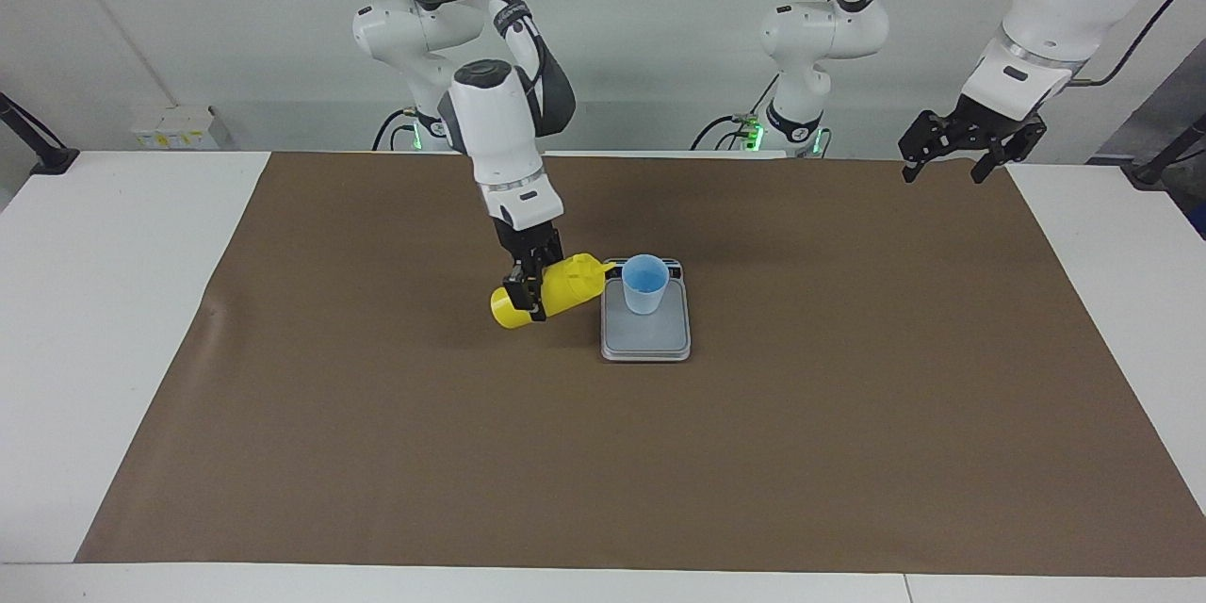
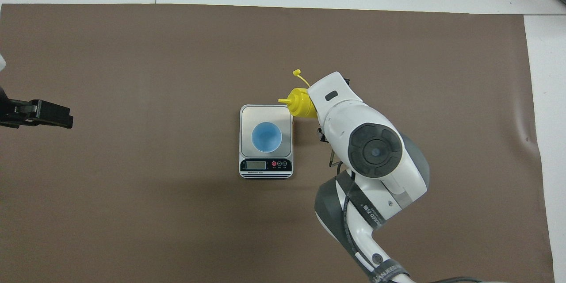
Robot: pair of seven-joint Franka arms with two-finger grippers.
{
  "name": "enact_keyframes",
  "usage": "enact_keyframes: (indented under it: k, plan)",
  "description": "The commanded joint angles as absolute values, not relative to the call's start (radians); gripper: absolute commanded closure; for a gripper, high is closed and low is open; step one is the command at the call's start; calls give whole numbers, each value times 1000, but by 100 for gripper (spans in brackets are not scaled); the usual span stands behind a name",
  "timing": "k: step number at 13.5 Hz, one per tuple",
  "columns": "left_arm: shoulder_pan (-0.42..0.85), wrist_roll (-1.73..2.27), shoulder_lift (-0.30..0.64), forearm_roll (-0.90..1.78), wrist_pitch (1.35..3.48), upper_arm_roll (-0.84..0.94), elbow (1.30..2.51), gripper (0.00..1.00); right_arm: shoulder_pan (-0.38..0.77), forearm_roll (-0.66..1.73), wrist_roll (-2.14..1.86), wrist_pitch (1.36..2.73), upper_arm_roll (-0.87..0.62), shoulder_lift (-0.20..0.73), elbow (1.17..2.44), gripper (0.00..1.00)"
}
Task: Pour seasoning into cup on scale with both arms
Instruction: 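Lift the yellow bottle with the right gripper and carry it over the cup, then tilt the yellow bottle nozzle down into the blue cup with the right gripper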
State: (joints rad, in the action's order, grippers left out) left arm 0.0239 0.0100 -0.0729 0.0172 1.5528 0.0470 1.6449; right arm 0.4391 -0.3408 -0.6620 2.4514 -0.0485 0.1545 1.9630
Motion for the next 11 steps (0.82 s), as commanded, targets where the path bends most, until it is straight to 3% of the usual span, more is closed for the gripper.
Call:
enact_keyframes:
  k: [1,6,11]
  plan:
    - [32,18,-94,28,1545,34,1660,0,439,-449,-637,2419,-49,190,1913,98]
    - [32,18,-94,28,1545,34,1660,0,474,-747,-634,2341,-51,183,1916,100]
    - [32,18,-94,28,1546,34,1660,0,518,-869,-634,2290,-51,175,1921,100]
